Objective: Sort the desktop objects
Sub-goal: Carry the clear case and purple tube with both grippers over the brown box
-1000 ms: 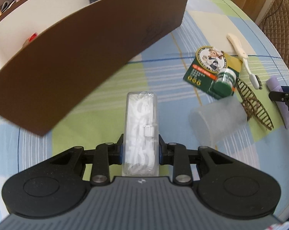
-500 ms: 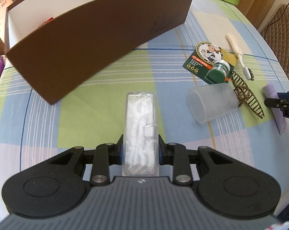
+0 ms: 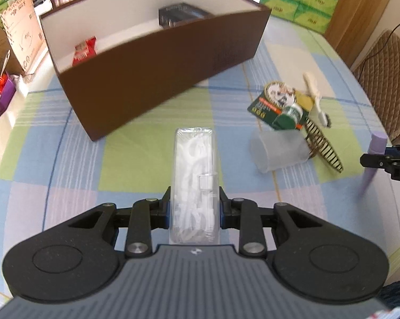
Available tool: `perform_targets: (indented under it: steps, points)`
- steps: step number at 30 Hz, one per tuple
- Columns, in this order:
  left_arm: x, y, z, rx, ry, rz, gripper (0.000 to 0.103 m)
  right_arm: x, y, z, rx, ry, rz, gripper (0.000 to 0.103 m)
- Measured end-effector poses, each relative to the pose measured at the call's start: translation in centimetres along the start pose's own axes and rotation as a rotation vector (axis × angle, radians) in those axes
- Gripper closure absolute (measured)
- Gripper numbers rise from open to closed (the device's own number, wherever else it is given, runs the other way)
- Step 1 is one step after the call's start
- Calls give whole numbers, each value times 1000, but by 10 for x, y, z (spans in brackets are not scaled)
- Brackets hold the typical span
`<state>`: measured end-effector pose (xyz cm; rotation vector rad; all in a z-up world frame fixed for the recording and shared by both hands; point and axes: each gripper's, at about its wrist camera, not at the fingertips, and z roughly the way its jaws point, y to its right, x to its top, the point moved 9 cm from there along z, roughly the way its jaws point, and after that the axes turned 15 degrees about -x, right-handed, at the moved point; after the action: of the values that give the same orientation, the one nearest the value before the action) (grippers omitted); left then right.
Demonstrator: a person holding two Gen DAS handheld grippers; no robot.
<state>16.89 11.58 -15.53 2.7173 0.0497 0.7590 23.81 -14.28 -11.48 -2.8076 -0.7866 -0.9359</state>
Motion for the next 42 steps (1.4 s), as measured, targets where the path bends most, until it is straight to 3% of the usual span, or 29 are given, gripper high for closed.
perform_targets:
  steps: [12,22,32,42]
  points:
    - [62,8,-46,-22,170,58,78,93,-57,-33,122,213,-70,74]
    - [127,-16,-72,11,278,77,78,169,-100,-37,194,340,-133,74]
    - [182,-68,-67,50,291,46,78,237,-157,-1,255,370,-171,74]
    - [218,-126,-20,38,232,-37,78,279,-195,88,225,282,-191,74]
